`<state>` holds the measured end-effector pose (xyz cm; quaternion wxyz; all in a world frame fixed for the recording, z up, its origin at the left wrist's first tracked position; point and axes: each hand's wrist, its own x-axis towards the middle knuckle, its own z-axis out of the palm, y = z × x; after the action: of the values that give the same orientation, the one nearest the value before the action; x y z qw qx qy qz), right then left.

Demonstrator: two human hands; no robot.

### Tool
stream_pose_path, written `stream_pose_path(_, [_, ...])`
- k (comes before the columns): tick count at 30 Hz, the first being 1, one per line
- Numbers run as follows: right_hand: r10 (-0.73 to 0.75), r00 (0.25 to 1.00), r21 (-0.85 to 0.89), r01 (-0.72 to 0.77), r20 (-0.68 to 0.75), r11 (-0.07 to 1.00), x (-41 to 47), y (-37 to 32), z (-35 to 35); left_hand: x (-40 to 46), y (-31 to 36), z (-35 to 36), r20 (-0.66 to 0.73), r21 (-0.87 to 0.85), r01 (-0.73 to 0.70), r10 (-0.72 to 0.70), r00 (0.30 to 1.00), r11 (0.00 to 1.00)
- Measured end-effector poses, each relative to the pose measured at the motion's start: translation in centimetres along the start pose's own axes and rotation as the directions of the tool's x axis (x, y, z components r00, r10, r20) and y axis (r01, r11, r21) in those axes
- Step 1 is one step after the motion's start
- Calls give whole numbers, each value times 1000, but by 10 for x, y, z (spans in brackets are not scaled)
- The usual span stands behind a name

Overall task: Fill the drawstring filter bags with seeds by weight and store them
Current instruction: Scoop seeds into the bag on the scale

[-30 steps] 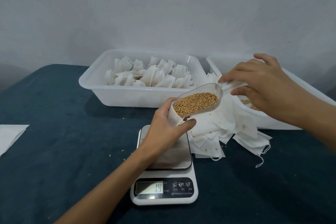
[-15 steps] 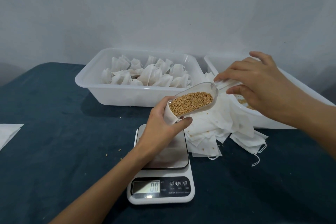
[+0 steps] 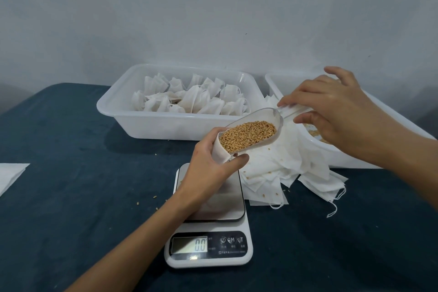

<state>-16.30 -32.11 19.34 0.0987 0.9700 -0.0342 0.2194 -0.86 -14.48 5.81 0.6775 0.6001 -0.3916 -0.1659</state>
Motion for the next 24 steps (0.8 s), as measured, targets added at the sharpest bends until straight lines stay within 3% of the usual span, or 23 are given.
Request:
stream_pose_path(14, [-54, 997, -78, 50, -53, 996, 2, 3, 4, 1, 0, -1, -9, -16, -3, 3, 1000, 1000])
stream_pose_path(24, [-80, 995, -106, 72, -65, 992, 3, 9, -1, 5, 4, 9, -24, -119, 0, -3, 1000, 993])
